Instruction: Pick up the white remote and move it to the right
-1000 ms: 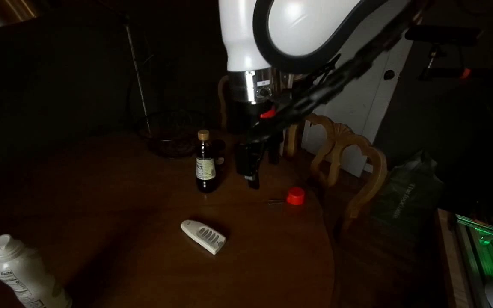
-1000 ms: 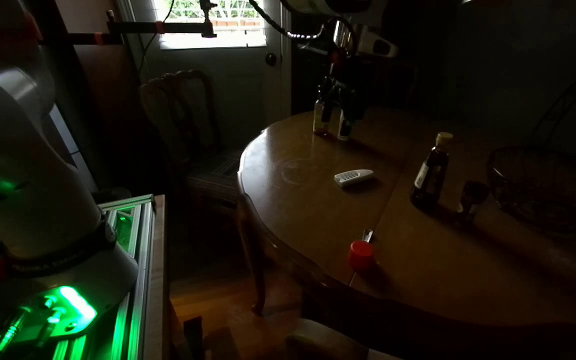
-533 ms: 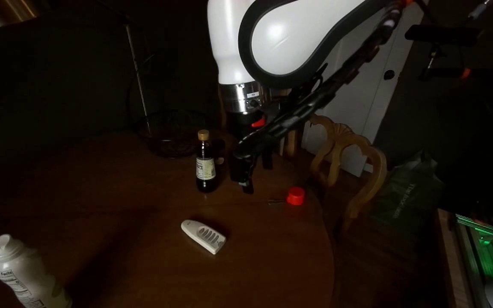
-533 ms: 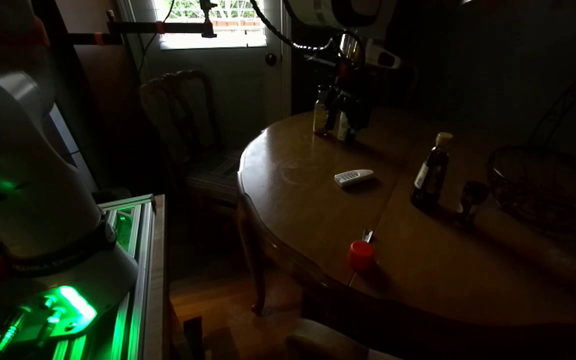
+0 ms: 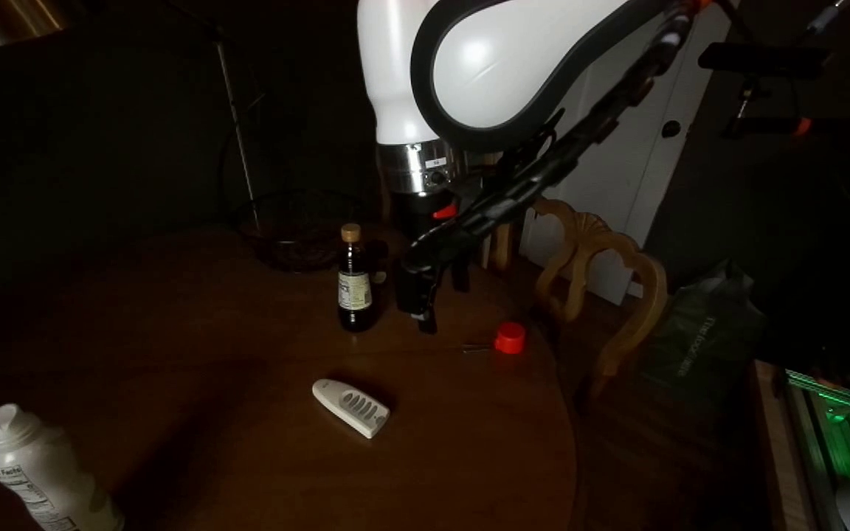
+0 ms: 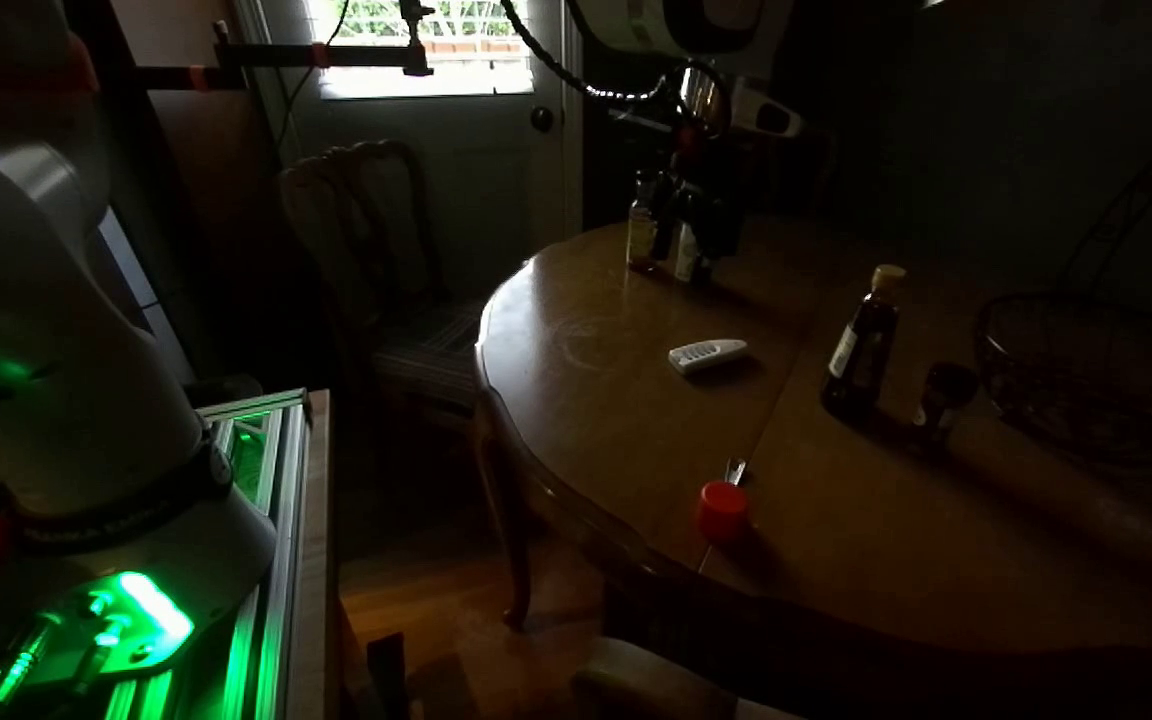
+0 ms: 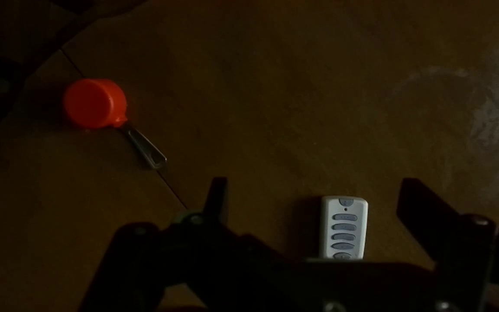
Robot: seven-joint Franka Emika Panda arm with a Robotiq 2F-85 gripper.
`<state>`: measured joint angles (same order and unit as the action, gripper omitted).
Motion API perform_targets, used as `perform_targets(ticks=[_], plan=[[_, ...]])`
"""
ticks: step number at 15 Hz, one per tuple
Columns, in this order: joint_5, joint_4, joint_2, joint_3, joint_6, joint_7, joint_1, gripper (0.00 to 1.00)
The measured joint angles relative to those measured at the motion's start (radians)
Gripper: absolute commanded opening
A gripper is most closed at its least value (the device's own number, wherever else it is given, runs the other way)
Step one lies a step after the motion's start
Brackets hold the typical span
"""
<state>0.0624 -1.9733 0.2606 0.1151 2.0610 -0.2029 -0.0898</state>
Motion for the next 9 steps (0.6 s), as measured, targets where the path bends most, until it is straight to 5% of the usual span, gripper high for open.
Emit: perform_targets(ticks=[9], plan=[[-0.02,-0.015,0.095,0.038,0.132,-0.04,-0.117,1.0]])
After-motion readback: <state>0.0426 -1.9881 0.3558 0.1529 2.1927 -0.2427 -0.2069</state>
